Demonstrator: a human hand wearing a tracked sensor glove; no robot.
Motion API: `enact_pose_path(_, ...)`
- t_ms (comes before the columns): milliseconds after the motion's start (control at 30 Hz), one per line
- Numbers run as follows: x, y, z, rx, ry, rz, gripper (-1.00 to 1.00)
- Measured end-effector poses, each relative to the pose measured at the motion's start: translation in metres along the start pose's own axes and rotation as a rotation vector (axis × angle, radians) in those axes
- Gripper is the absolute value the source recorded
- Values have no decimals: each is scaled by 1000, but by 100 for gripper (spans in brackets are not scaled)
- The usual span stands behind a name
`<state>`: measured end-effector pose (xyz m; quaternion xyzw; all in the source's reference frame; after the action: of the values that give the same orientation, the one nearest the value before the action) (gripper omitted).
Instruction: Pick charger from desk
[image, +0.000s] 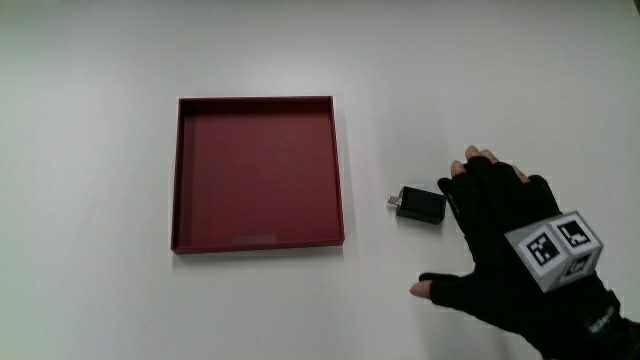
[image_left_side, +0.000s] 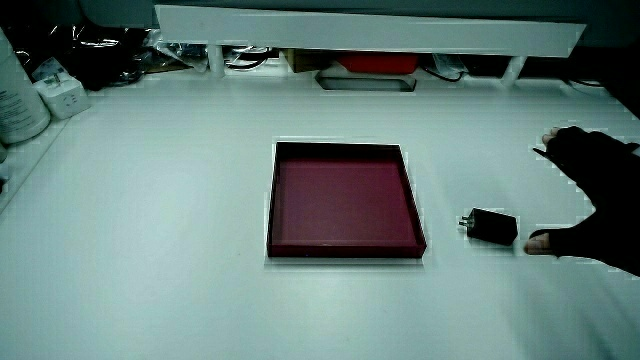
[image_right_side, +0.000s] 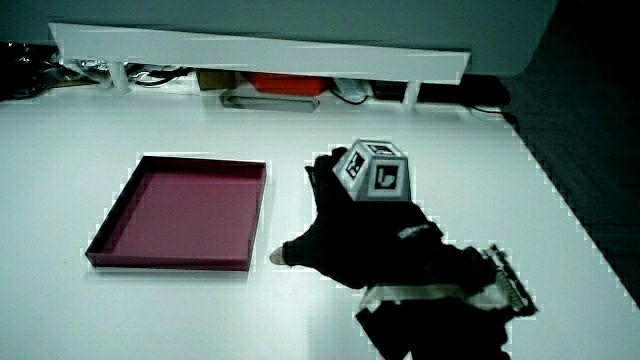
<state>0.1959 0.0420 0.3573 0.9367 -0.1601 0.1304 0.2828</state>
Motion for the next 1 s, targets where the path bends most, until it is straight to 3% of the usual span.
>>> enact_pose_path(200,18,29,-9,-44,27,-43,0)
enact_pose_path(433,29,71,-15,-152,103,-115,0)
enact_pose_path(700,42,107,-37,-244,154,-157,0)
enact_pose_path(1000,63,133,-72,-340,145,-237,0)
